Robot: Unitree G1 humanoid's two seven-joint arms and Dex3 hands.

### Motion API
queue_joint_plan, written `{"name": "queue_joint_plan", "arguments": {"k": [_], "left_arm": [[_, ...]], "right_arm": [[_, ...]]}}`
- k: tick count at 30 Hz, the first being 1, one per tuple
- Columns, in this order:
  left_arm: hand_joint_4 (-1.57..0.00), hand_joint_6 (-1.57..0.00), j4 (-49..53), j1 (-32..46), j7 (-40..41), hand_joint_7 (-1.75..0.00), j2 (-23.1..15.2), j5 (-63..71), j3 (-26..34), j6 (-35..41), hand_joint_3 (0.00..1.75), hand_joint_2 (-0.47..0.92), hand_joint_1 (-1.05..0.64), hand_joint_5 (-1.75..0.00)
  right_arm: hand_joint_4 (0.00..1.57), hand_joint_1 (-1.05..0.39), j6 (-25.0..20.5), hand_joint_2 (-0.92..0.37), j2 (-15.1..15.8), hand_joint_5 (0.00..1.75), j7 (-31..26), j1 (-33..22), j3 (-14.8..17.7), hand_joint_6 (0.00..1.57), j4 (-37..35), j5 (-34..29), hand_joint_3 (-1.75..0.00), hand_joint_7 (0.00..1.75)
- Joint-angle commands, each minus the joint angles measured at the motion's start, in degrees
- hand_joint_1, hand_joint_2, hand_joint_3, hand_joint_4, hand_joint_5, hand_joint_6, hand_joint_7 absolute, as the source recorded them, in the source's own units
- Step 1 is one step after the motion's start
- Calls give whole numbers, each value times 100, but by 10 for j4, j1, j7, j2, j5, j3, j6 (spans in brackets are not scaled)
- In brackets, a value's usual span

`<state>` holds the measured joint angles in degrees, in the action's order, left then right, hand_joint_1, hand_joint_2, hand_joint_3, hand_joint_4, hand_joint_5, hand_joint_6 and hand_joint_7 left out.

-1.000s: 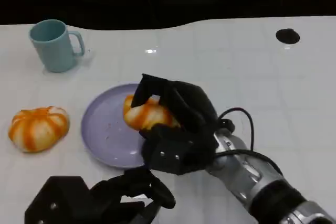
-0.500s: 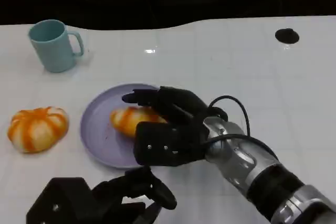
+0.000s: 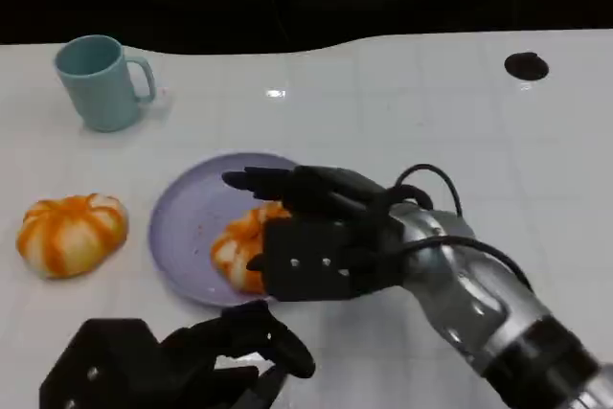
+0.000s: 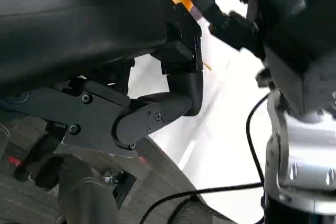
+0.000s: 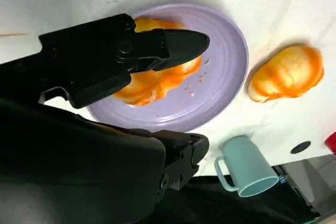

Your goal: Grasp the bread from the table and place it into the plate.

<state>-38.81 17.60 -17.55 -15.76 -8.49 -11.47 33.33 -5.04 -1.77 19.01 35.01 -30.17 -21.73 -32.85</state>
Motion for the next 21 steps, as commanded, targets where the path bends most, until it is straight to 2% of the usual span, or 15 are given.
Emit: {"name": "queue_joint_plan", "arguments": {"k": [1,4,10,14,15,18,20,21], "left_arm": [[-70,-53,5,1,-4,-154,-10,-3,5,-5,72,83,-36,-175],[-70,-53,6,-1,-3,-154,-17,6,3,-12,72,83,-35,-175],[-69,-52,12,-4,-4,-155,-15,-2,5,-13,72,83,-36,-175],[-69,-52,18,-6,-4,-155,-15,-1,5,-19,72,84,-36,-175],[-69,-52,19,-6,-4,-155,-15,-1,5,-21,71,84,-35,-175],[-69,-52,22,-6,-5,-156,-16,-1,4,-26,71,85,-36,-175],[-69,-52,21,-6,-4,-155,-16,-1,4,-26,70,86,-36,-175],[-69,-52,20,-6,-3,-155,-16,-1,5,-23,69,86,-36,-175]], "right_arm": [[9,-77,-2,-92,45,16,9,-54,18,17,104,14,-36,3],[14,-71,8,-92,65,20,0,-90,30,21,155,23,-34,4],[27,-61,76,-92,100,31,-42,-179,70,30,220,59,-25,8],[41,-54,118,-92,113,45,-73,-231,98,44,247,79,-21,13],[41,-50,134,-92,117,69,-83,-246,107,53,251,86,-20,19],[43,-43,165,-92,125,101,-97,-277,124,66,259,102,-19,32],[49,-39,181,-90,128,114,-107,-297,135,60,266,109,-23,65],[55,-35,193,-83,130,122,-115,-308,141,59,268,110,-36,87]]}}
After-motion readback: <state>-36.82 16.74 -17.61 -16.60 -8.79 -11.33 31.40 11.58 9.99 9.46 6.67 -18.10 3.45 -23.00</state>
